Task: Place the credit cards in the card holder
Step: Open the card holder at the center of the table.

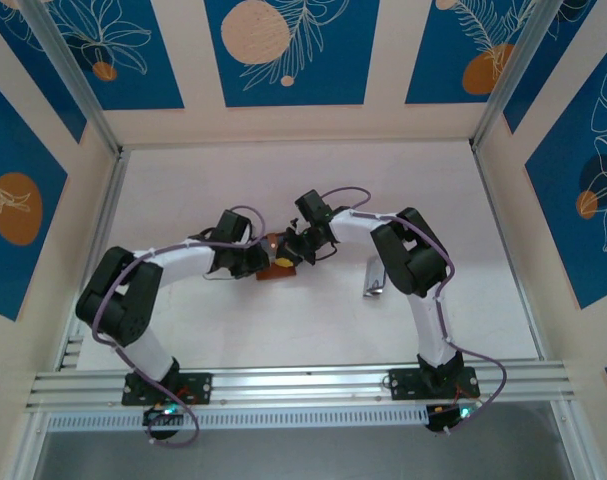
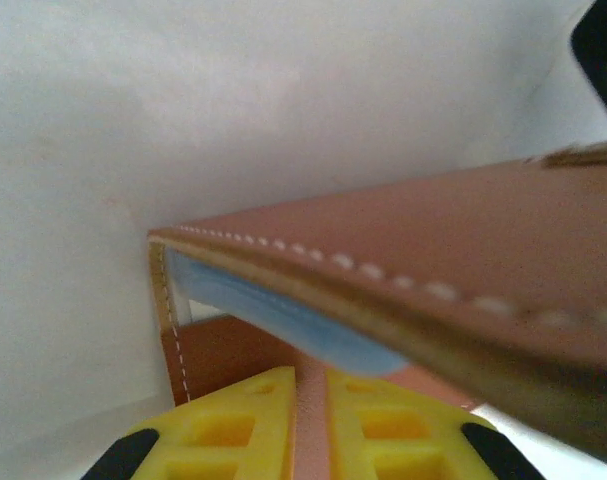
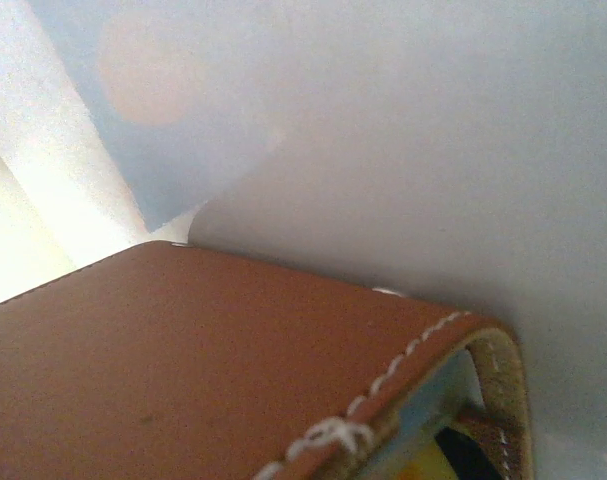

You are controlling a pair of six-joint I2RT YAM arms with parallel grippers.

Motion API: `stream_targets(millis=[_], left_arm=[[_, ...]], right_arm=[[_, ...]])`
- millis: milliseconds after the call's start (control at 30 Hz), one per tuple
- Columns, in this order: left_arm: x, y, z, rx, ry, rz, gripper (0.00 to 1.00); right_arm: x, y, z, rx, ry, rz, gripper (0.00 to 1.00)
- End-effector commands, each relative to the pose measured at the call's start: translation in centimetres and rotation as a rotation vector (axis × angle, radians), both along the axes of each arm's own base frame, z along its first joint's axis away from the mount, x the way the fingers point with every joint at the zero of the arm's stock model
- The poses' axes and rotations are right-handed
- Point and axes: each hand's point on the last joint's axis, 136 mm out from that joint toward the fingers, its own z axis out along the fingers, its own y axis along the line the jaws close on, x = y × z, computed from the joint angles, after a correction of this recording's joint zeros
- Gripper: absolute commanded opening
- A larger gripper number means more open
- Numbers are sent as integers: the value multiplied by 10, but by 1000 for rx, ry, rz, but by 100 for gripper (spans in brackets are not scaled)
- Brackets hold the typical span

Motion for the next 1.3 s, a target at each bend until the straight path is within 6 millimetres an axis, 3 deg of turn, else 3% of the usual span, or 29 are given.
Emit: stream_targets(millis=[0,233,467,767,1067,1267], left_arm=[[-7,-4,-13,39,-2,-15,14],[-28,0,-51,78,52,-11,11],[-42,5,-69,98,79,-25,9],[-49,7,-72,115,67,-54,9],[-54,11,-70,130,68,-66,9],[-51,10,-51,129,34,-77,10]], right_arm=[[6,2,5,24,37,-11,6],[20,2,19,40,19,-18,6],[33,-1,29,57,-8,-25,7],[52,5,40,59,-60,-28,9],[75,3,28,-22,-89,-69,9],[64,1,22,-148,-107,-77,9]])
